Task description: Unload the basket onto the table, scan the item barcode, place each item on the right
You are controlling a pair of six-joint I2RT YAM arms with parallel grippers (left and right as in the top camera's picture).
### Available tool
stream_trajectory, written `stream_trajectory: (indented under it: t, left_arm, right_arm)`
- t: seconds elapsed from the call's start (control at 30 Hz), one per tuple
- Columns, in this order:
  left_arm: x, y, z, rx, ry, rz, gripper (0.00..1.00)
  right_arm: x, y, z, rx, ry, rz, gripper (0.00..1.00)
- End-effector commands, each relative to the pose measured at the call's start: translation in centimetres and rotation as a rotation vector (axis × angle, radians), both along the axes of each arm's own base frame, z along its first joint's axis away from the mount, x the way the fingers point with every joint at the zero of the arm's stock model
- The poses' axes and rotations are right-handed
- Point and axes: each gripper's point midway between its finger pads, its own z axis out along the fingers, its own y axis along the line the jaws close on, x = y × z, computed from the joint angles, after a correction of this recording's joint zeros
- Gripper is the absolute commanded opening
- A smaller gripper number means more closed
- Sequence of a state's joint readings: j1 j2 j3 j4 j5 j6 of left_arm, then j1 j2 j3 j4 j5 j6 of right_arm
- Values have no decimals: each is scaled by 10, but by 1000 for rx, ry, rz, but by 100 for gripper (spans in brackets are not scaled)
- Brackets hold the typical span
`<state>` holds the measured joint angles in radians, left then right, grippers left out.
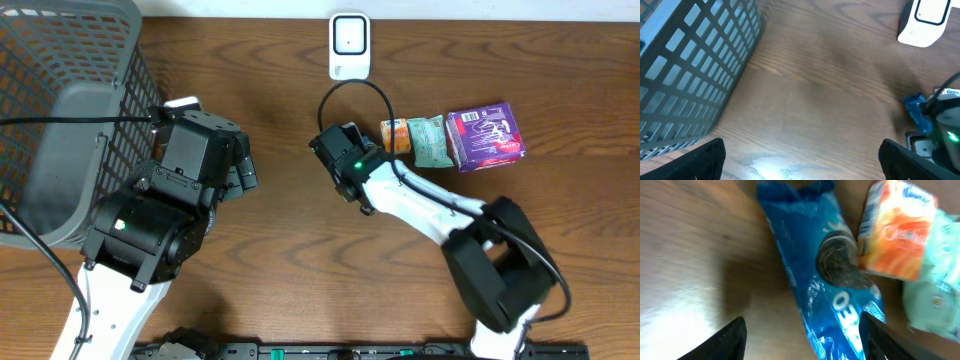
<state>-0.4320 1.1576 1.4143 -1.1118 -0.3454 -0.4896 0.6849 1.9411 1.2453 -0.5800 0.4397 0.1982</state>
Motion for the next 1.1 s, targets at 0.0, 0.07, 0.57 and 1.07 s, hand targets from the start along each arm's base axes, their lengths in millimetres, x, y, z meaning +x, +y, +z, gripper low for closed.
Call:
stream_trajectory:
  t: [0.0, 0.07, 0.57, 1.07]
  left_arm:
    - [1, 3, 2, 13, -5, 5, 98]
    - [1, 3, 2, 13, -5, 5, 98]
    - [1, 3, 2, 13, -5, 5, 98]
    - [1, 3, 2, 13, -5, 5, 98]
  right_arm:
    - [0, -11, -23, -50, 43, 14, 67]
    - [0, -13, -30, -68, 58, 29, 66]
    - [7, -35, -67, -99, 116, -7, 62]
    - [2, -27, -58, -24, 220, 17, 1]
